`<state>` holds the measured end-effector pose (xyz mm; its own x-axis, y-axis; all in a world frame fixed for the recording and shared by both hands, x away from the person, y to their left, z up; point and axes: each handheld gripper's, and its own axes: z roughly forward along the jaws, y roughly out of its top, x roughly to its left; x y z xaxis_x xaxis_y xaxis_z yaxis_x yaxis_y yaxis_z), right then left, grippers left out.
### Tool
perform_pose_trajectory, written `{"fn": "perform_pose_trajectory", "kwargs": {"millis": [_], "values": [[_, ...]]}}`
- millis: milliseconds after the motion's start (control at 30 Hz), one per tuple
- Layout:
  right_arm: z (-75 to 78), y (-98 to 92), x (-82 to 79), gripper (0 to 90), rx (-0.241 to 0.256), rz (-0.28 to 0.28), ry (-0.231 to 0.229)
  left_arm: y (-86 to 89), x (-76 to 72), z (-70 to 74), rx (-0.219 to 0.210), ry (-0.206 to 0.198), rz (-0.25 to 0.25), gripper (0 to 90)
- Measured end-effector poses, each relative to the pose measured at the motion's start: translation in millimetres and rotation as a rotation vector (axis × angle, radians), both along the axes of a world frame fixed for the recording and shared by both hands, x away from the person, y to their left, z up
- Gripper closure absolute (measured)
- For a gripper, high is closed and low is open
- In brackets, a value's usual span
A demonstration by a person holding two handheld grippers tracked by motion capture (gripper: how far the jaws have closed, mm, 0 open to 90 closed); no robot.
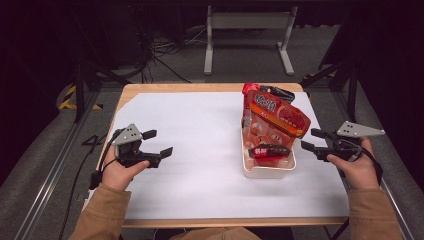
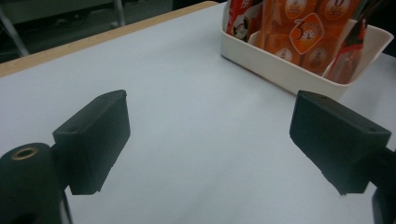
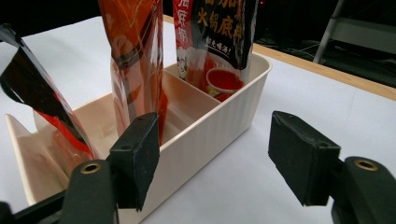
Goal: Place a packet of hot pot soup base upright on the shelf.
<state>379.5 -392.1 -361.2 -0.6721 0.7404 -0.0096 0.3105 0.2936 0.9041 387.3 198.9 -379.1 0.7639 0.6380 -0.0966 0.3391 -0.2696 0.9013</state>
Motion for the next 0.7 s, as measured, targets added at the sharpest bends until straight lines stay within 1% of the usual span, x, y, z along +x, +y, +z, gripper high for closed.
{"fn": "perform_pose_trajectory", "kwargs": {"millis": [100,167,200,267,333,367,400,433,500,533,600,700], "values": [[-0.7,0.4,0.8,33.2,-0.005,-0.001,0.001,4.0,3.8,-10.2,0.017,0.003,0.025,12.6],[-1.3,0.6,1.3,32.8,-0.006,-0.002,0.002,6.9,5.4,-16.5,0.008,0.020,0.038,12.8],[-1.9,0.5,1.7,32.7,-0.011,-0.003,0.000,9.2,6.7,-19.6,0.004,0.010,0.051,12.9],[-3.8,0.6,2.6,31.9,-0.019,-0.004,0.004,11.8,7.3,-24.5,-0.023,0.015,0.072,12.9],[-5.7,1.2,3.2,31.1,-0.019,-0.007,0.019,13.5,7.5,-31.5,-0.076,0.029,0.087,12.8],[-6.8,2.2,3.5,29.8,-0.013,-0.008,0.028,13.9,6.8,-34.7,-0.084,0.032,0.095,12.7],[-7.7,3.2,3.8,28.7,-0.016,-0.007,0.033,14.2,5.8,-37.3,-0.077,0.033,0.105,12.7],[-8.6,4.5,4.4,27.8,-0.021,-0.008,0.034,14.8,5.9,-39.7,-0.067,0.018,0.115,12.5],[-9.6,5.8,4.9,26.8,-0.024,-0.012,0.035,15.8,4.7,-41.3,-0.063,0.023,0.119,12.2],[-11.1,7.3,5.9,25.2,-0.026,-0.013,0.037,16.4,3.5,-42.0,-0.068,0.028,0.121,12.1],[-14.2,9.1,7.4,22.3,-0.037,-0.028,0.037,17.8,1.4,-41.9,-0.071,0.025,0.124,11.9],[-16.9,9.4,8.1,21.2,-0.034,-0.038,0.038,20.2,-1.3,-40.7,-0.052,0.028,0.130,11.8]]}}
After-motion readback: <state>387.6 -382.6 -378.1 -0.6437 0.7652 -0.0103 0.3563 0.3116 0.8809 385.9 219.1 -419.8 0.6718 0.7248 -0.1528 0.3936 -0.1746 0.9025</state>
